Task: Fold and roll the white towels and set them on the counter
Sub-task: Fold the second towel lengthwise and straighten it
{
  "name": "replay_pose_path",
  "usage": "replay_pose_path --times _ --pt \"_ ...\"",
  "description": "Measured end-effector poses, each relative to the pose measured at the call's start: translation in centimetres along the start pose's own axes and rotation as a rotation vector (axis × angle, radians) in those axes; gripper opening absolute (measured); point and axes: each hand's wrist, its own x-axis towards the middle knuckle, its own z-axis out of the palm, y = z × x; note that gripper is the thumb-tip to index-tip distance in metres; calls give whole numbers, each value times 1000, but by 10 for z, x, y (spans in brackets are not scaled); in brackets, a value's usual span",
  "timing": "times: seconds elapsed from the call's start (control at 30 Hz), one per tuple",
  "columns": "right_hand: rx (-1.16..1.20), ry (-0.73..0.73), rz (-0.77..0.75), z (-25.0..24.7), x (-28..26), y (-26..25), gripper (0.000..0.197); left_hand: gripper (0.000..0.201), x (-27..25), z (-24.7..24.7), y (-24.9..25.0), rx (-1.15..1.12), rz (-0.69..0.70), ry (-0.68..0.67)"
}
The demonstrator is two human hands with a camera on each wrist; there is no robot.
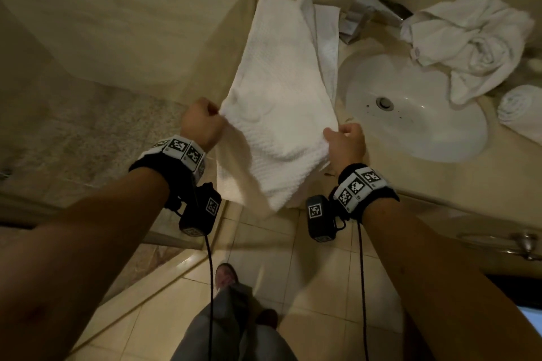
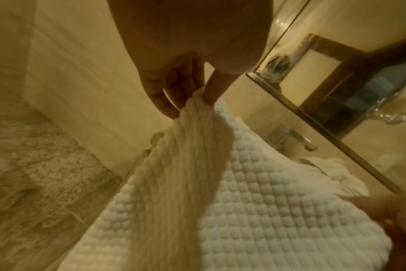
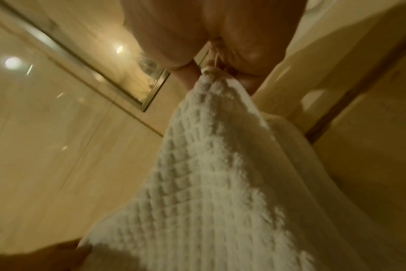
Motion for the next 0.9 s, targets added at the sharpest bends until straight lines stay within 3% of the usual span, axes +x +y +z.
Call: replay_pose_path --times 0.07,0.17,0.23,0.4,0.47,0.57,0.6,0.63,0.77,0.9 --pt "-13 -12 25 -5 2 0 22 23 0 -1 2 38 -29 21" --pt "-43 -313 239 -7 -5 12 34 21 -6 4 -8 208 -59 -98" --pt "-99 -438 335 -10 -13 19 28 22 -10 7 -15 217 -102 -128" --pt "-365 -591 339 -17 -18 23 10 26 -5 7 -14 261 -71 -131" --pt "-442 -599 321 -15 -17 25 18 27 -4 7 -9 306 -45 -132" --pt "-454 -530 251 -11 -4 43 62 30 -3 8 -7 377 -38 -143" --pt "-427 -505 228 -9 10 58 68 30 -3 7 -7 397 -42 -159" --pt "-395 -479 205 -9 13 62 65 30 -1 6 -8 416 -42 -178" --pt "-194 -391 59 -19 -15 27 7 27 3 3 -6 435 -16 -212" --pt "-76 -348 48 -17 -11 20 13 31 6 -1 -1 419 2 -199"
